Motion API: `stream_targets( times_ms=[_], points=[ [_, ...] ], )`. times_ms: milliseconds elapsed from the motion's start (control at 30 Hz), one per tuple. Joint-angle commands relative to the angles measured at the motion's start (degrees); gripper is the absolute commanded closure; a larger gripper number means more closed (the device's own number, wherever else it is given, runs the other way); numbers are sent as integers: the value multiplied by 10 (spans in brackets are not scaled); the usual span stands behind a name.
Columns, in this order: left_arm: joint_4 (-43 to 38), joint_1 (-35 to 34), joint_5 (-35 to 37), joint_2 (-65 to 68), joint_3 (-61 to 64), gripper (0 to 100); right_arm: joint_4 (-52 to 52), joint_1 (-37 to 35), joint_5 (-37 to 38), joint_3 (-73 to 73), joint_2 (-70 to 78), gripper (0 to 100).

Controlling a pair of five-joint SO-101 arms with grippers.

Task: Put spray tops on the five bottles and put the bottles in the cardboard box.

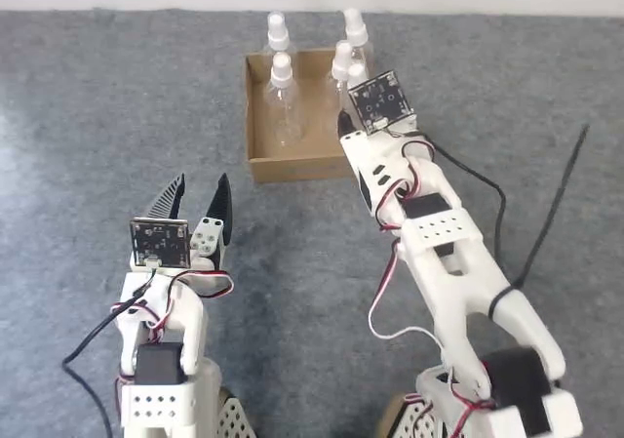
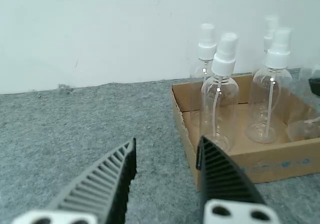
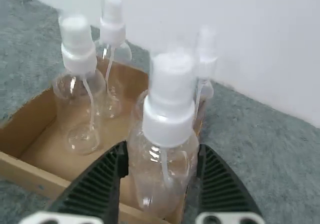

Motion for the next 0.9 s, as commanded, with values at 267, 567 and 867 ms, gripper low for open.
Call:
stream_targets(
  times_ms=[267, 567, 867],
  points=[
    [3, 4, -6, -1, -7, 815, -49, 7, -7, -40, 48, 929],
    [3, 4, -6, -1, -7, 815, -51, 8, -7, -40, 51, 926],
    [3, 4, -6, -1, -7, 815, -52, 8, -7, -48, 80, 925]
  ],
)
